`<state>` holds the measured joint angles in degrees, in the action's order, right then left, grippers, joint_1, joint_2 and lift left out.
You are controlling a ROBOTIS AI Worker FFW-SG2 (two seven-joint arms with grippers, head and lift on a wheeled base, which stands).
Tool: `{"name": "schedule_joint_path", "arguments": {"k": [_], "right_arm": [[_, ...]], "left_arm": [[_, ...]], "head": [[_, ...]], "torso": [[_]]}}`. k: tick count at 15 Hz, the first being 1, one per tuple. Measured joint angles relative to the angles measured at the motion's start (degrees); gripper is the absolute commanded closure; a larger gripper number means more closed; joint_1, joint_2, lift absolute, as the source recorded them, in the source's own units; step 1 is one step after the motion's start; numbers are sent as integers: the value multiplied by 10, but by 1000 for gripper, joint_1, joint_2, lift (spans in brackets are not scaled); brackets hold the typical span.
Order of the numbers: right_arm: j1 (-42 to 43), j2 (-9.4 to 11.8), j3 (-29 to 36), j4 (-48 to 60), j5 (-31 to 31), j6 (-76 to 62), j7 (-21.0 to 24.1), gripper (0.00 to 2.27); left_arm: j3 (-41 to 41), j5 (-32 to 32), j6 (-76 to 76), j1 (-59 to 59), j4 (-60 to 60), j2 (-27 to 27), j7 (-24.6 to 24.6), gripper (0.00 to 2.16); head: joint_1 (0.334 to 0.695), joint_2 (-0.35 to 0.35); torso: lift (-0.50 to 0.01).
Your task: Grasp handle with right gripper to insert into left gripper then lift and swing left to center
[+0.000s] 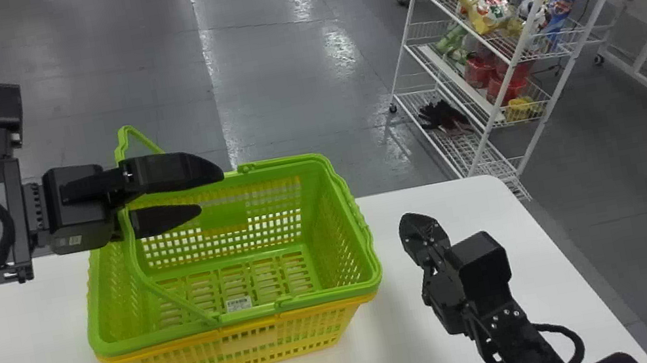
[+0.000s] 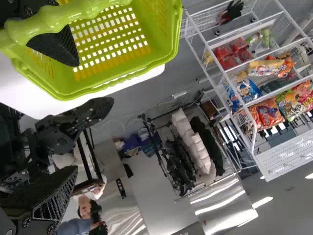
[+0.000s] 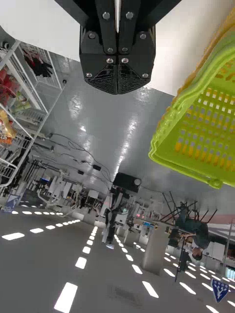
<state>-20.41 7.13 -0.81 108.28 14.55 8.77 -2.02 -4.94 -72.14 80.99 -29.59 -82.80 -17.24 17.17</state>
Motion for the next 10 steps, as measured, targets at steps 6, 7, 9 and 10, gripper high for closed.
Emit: {"name": "schedule_joint_path", "arguments": {"k": [6, 7, 9, 10], "right_arm": [[14, 5, -25, -14, 15, 11, 0, 2246], [16, 5, -28, -16, 16, 12, 0, 2246], [18, 6, -31, -19, 18, 16, 0, 2246], [20, 7, -32, -21, 18, 17, 0, 2246]], "left_arm": [[0, -4, 1, 2, -1, -1, 0, 46], [0, -5, 2, 3, -1, -1, 0, 46], [1, -6, 3, 4, -2, -1, 0, 46], [1, -7, 3, 5, -2, -1, 0, 46]], "head": [[695, -213], [695, -211], [695, -209], [695, -209]], "torso": [[-93], [-93], [-93], [-93]]}}
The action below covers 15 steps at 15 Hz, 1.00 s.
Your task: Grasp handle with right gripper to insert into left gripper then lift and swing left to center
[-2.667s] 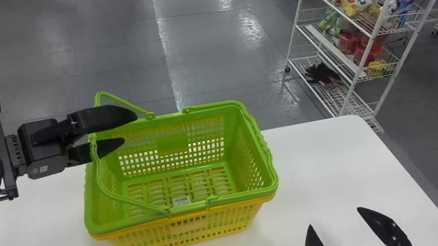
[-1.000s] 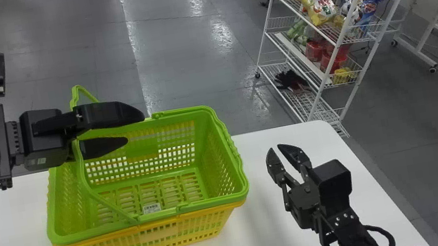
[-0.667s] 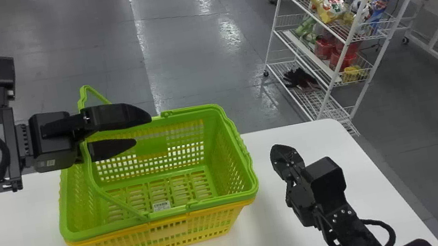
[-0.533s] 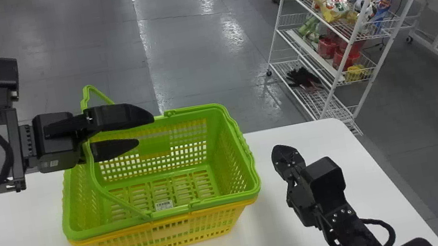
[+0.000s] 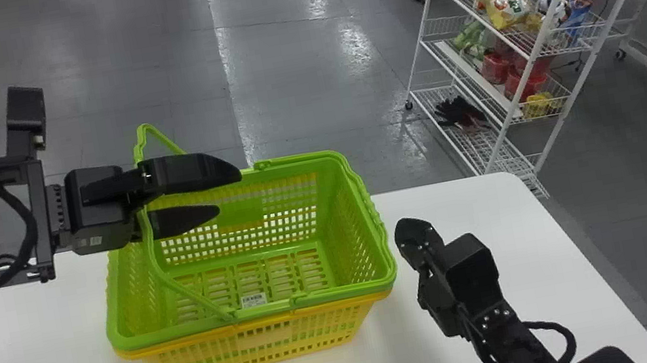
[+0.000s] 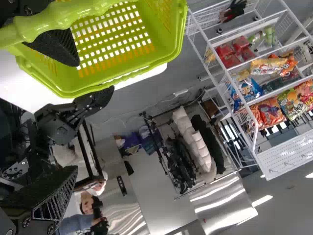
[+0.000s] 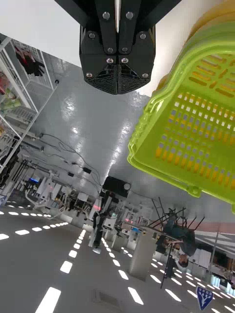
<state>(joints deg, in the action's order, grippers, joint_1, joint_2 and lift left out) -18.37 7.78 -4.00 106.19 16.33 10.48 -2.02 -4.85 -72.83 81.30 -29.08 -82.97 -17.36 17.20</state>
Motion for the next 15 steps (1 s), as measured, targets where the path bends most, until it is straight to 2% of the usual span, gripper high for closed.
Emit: {"name": "schedule_joint_path", "arguments": {"k": [15], "right_arm": [[31, -1, -15, -25, -12, 4, 4, 2246]], "left_arm": [[3, -3, 0, 11, -2, 1, 1, 46]], "head": [[695, -193]], "torso": [[-93]]}}
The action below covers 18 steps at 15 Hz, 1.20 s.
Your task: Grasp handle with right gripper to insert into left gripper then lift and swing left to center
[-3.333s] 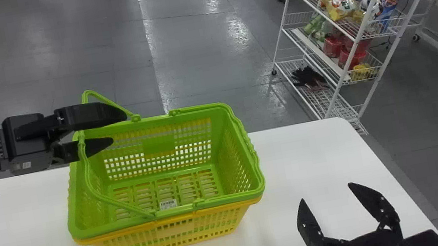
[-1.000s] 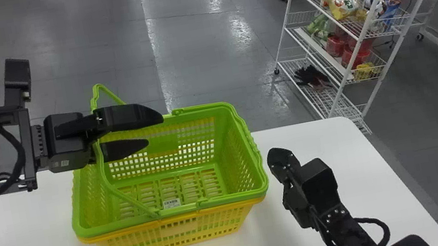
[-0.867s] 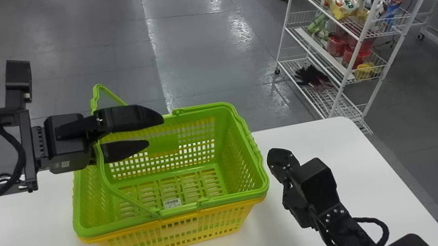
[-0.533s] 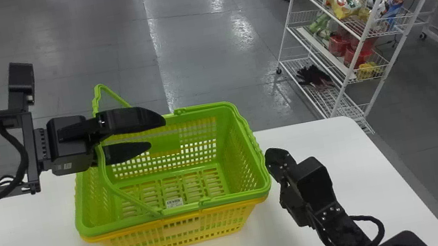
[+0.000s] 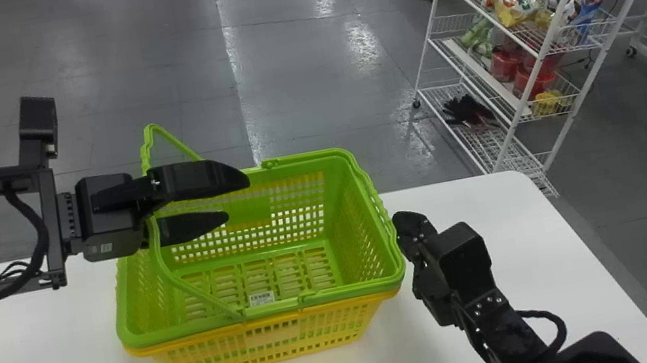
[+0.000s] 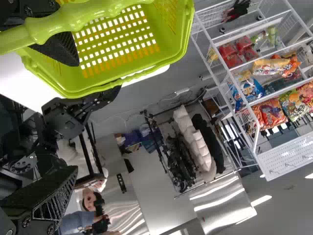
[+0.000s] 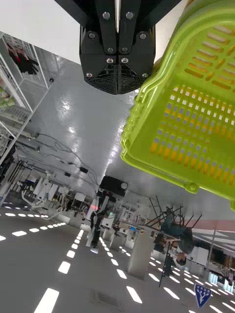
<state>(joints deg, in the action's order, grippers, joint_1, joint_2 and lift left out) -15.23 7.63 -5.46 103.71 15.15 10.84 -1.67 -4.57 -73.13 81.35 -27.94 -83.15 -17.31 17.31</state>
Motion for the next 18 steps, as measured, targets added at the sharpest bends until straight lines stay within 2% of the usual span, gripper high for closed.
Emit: {"name": "schedule_joint_path", "arguments": {"k": [10, 18], "right_arm": [[-1, -4, -20, 34, -15, 7, 9, 2246], [-1, -10, -57, 68, -5, 34, 16, 2246]], "left_arm": [[-3, -5, 0, -6, 3, 3, -2, 46], [-35, 21, -8, -51, 48, 9, -1, 46]], "head": [[695, -172], [695, -142]], "torso": [[-93], [-93]]}}
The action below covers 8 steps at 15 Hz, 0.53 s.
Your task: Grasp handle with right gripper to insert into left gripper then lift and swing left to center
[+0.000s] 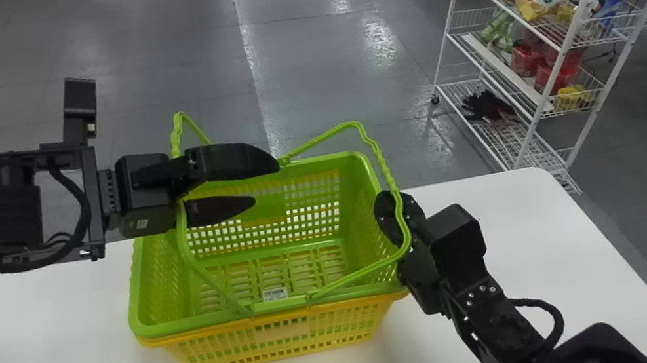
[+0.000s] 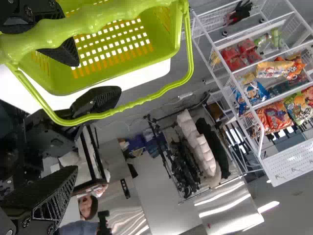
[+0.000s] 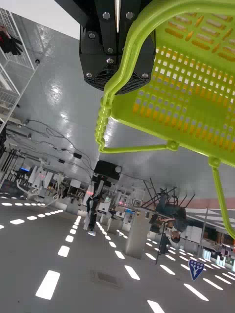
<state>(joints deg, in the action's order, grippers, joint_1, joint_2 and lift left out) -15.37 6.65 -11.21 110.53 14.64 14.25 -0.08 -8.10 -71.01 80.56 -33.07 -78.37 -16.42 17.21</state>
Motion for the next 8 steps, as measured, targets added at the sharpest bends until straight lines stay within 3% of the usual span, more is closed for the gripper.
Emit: {"name": "schedule_joint_path", "arguments": {"k": [8], "right_arm": [[3, -9, -27, 27, 7, 7, 3, 2246]], "left_arm": [[-18, 11, -1, -21, 15, 30, 0, 46]], "head": [[695, -141]], "torso": [[-93]]}}
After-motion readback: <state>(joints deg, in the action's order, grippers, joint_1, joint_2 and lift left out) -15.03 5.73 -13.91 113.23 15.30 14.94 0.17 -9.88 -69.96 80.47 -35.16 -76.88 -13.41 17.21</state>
